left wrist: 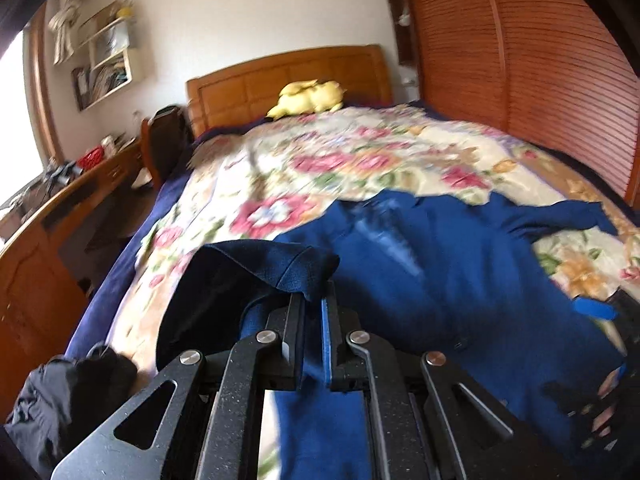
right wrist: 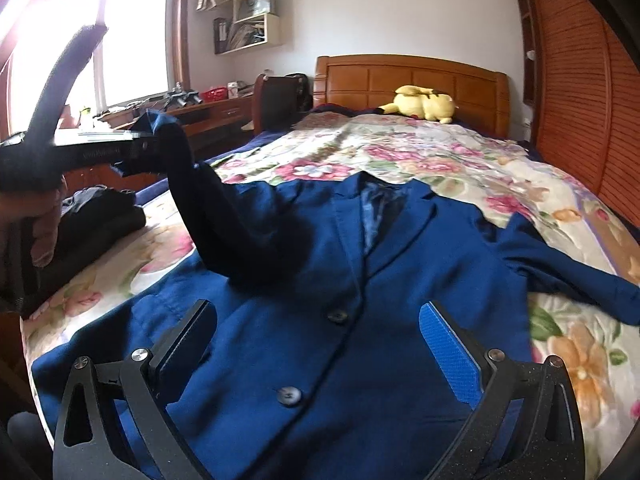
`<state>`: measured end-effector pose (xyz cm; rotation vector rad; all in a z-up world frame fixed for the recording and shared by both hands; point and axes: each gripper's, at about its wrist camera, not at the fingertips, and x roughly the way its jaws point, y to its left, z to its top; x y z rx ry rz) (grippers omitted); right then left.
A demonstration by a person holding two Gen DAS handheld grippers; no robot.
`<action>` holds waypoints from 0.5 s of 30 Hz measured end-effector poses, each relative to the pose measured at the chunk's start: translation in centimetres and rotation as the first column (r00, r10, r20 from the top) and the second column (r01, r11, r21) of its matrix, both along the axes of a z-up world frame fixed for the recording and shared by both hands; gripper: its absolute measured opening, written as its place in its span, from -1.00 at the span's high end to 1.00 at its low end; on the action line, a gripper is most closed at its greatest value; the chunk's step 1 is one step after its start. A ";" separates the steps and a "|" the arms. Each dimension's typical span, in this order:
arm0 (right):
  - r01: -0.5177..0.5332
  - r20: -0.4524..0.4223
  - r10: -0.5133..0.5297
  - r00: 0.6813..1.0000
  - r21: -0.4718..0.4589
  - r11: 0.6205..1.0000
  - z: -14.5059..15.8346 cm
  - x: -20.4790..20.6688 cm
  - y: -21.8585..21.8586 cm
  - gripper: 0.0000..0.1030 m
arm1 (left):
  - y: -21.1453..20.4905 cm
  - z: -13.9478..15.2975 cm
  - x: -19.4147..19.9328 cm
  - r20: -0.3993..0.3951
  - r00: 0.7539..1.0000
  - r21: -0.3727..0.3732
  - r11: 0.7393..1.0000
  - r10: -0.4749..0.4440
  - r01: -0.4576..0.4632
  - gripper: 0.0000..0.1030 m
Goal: Fold large clothes
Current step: 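Lift the side panel with the left tool, fold it inward, release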
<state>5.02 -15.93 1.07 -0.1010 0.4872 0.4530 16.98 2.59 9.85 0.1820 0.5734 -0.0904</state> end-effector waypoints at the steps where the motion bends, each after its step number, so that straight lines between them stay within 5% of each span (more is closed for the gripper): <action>1: 0.008 0.004 -0.008 1.000 -0.003 1.000 0.0 -0.2 -0.2 -0.96 | -1.1 0.6 -0.1 0.011 1.000 -0.001 1.000 -0.020 0.020 0.86; 8: 0.072 0.005 -0.072 0.997 -0.006 0.997 -0.1 -0.8 -2.7 -0.96 | -7.1 2.5 -1.2 0.052 0.990 -0.001 0.991 -0.134 0.134 0.86; 15: 0.120 -0.008 -0.120 0.993 0.001 0.993 -0.2 -1.2 -4.5 -0.96 | -9.6 0.7 -2.1 -0.014 0.987 -0.033 0.986 -0.162 0.161 0.72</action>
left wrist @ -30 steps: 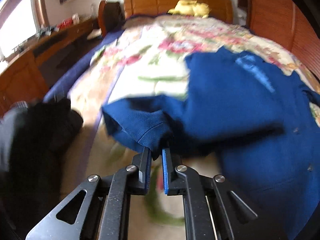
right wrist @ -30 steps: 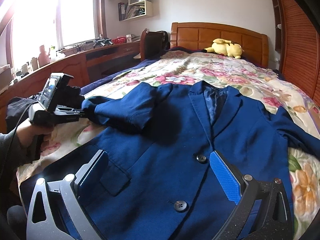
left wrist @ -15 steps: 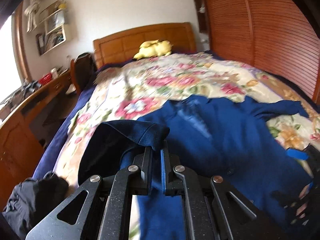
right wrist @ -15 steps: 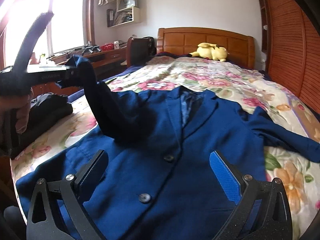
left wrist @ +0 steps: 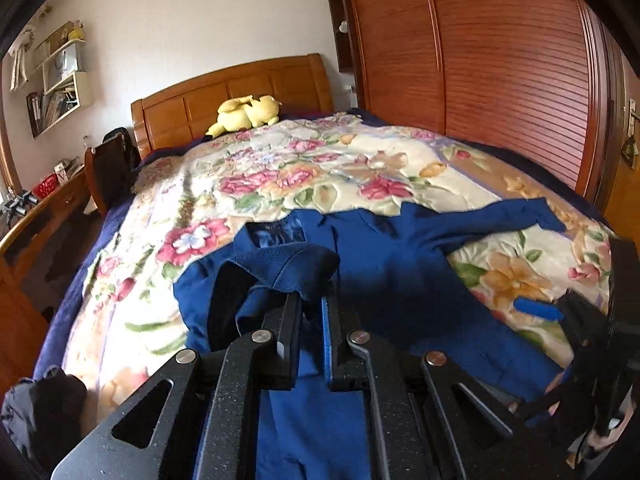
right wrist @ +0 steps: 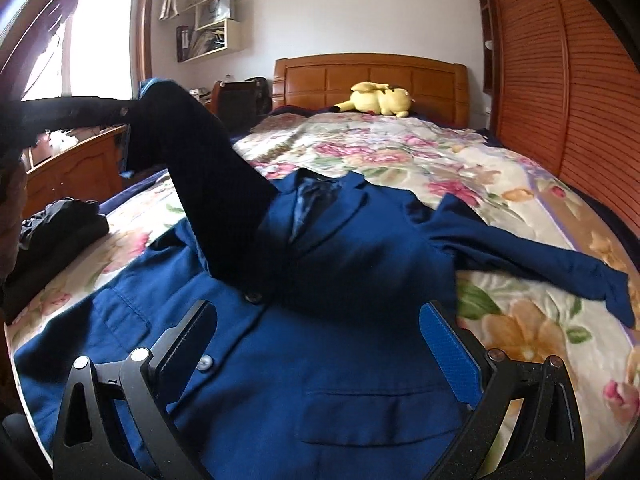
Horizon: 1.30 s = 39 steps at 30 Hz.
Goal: Fold large clothes
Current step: 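Lift the side panel with the left tool, fold it inward, release, then move the right tool to the opposite jacket side edge and close on it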
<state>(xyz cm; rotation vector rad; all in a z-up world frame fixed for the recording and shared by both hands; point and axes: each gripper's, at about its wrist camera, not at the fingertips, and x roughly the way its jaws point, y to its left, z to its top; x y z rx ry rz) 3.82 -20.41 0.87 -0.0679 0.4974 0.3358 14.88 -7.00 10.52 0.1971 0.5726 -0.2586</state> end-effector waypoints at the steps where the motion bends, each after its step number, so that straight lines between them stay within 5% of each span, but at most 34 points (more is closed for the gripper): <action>1: 0.006 -0.002 -0.006 1.000 -0.003 1.000 -0.1 -0.1 0.0 -0.96 | 0.0 -0.5 -0.2 -0.010 1.000 -0.014 1.000 -0.007 0.007 0.66; 6: 0.019 -0.010 -0.019 1.000 -0.005 1.000 0.0 -0.3 0.1 -0.96 | 0.6 -2.7 -1.5 -0.006 1.000 0.000 1.000 -0.021 0.021 0.22; 8: 0.022 -0.011 -0.022 1.000 -0.004 1.000 0.2 -0.3 0.1 -0.96 | 1.5 -3.5 -2.1 -0.019 1.000 -0.033 0.999 -0.016 0.015 0.19; 12: 0.019 -0.009 -0.019 1.000 -0.004 1.000 0.4 -0.4 0.8 -0.96 | 3.7 -5.6 -3.0 -0.038 0.999 -0.096 0.995 0.001 -0.004 -0.48; 17: -0.012 -0.019 0.012 1.000 0.000 1.000 0.2 0.4 1.2 -0.96 | 5.9 -7.8 -4.8 -0.038 0.998 -0.114 0.992 0.050 -0.054 -0.51; 28: -0.155 -0.092 0.153 0.984 -0.006 0.988 -1.1 2.5 4.2 -0.33 | 9.3 -11.2 -6.4 -0.053 0.989 -0.123 0.982 0.141 -0.146 -0.52; 39: -0.257 -0.193 0.239 0.952 -0.074 0.964 -3.0 5.0 6.3 -0.26 | 9.9 -13.0 -6.7 -0.053 0.989 -0.107 0.984 0.136 -0.141 -0.52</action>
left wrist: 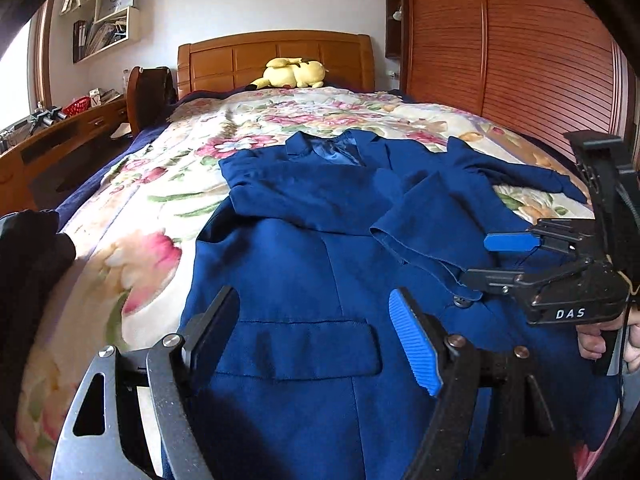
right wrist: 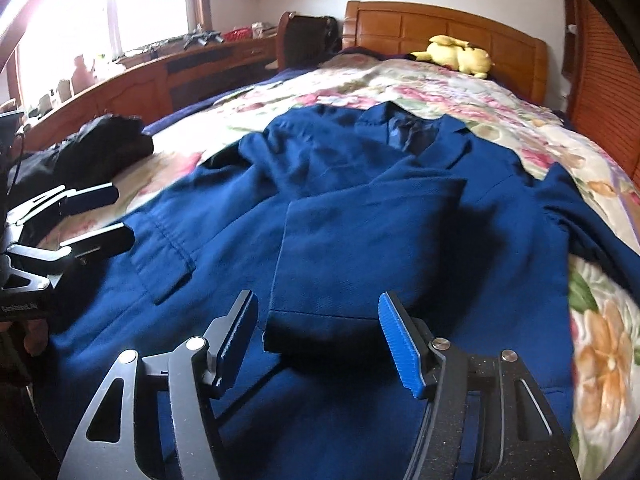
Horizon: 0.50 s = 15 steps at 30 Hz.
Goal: Fold large clothes
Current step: 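Move the right tool to the opposite jacket side edge and close on it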
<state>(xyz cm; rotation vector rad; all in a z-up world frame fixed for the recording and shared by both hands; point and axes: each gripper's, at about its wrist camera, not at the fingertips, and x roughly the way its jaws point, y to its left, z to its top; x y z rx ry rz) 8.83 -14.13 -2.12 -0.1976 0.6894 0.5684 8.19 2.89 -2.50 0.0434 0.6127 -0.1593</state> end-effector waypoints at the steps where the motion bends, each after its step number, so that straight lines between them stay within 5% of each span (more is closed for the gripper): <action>1: -0.004 -0.005 0.004 1.000 -0.005 1.000 -0.1 0.2 0.1 -0.26 | 0.1 0.0 0.0 0.002 1.000 -0.001 1.000 0.001 -0.001 -0.52; 12: -0.022 -0.041 0.019 0.999 -0.073 0.997 -1.7 1.4 1.7 -0.25 | 0.2 -0.2 -0.5 0.014 1.000 0.013 1.000 0.013 -0.013 -0.52; 15: -0.017 -0.046 0.013 0.999 -0.076 0.997 -1.8 1.6 2.0 -0.12 | 0.1 -0.4 -0.4 0.011 1.000 0.020 1.000 0.013 -0.013 -0.52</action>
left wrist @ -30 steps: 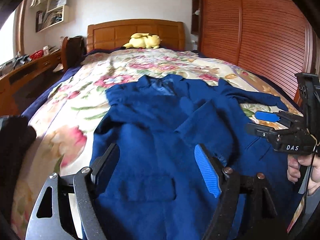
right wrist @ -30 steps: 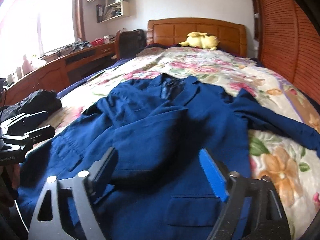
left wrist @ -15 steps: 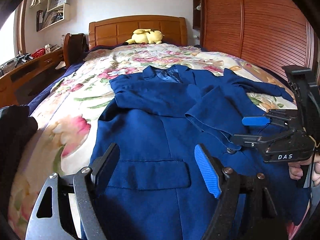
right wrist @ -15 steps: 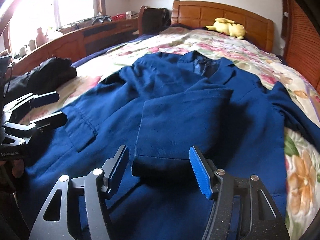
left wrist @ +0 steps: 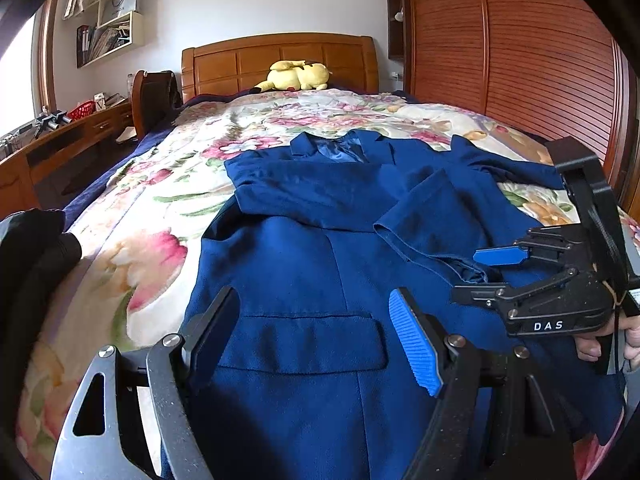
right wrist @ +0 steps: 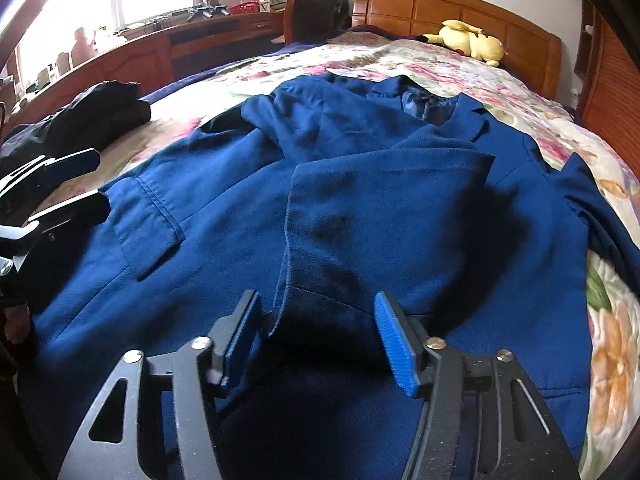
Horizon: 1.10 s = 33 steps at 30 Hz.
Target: Fold large clothes
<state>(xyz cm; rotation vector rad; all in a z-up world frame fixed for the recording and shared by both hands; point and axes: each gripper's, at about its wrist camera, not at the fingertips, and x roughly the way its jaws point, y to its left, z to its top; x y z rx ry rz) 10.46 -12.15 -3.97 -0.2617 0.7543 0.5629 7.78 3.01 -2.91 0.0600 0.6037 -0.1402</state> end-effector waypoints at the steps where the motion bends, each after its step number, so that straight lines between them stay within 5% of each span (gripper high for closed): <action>1: -0.004 -0.003 0.004 1.000 0.002 1.000 0.1 0.0 0.1 -0.03 | -0.1 -0.1 0.1 -0.002 1.000 0.002 1.000 0.000 0.000 -0.51; 3: -0.017 -0.003 0.017 1.000 0.012 1.000 0.3 -0.1 0.2 0.13 | -0.2 -0.1 0.1 -0.005 1.000 0.007 1.000 0.001 -0.001 -0.52; 4: -0.023 0.000 0.023 1.000 0.017 1.000 0.3 -0.2 0.1 0.38 | -0.2 -0.2 0.1 -0.006 1.000 0.010 1.000 0.001 -0.001 -0.52; 9: 0.004 0.046 -0.005 0.999 0.007 1.000 0.8 -0.6 -0.4 0.75 | -0.3 -0.4 0.1 -0.006 1.000 0.019 1.000 0.001 -0.001 -0.52; 25: 0.271 0.187 -0.308 0.933 0.197 0.942 4.6 -3.3 -10.2 0.85 | -0.7 -0.3 0.0 -0.002 1.000 0.044 0.999 0.002 -0.002 -0.52; 30: 0.373 0.188 -0.407 0.894 0.194 0.907 4.5 -3.8 -12.8 0.90 | -0.8 -0.3 -0.1 0.003 1.000 0.051 0.999 0.005 -0.005 -0.52; 33: 0.372 0.174 -0.400 0.900 0.172 0.912 4.1 -3.8 -13.0 0.90 | -1.0 -0.3 -0.2 0.008 1.000 0.055 0.998 0.004 -0.004 -0.52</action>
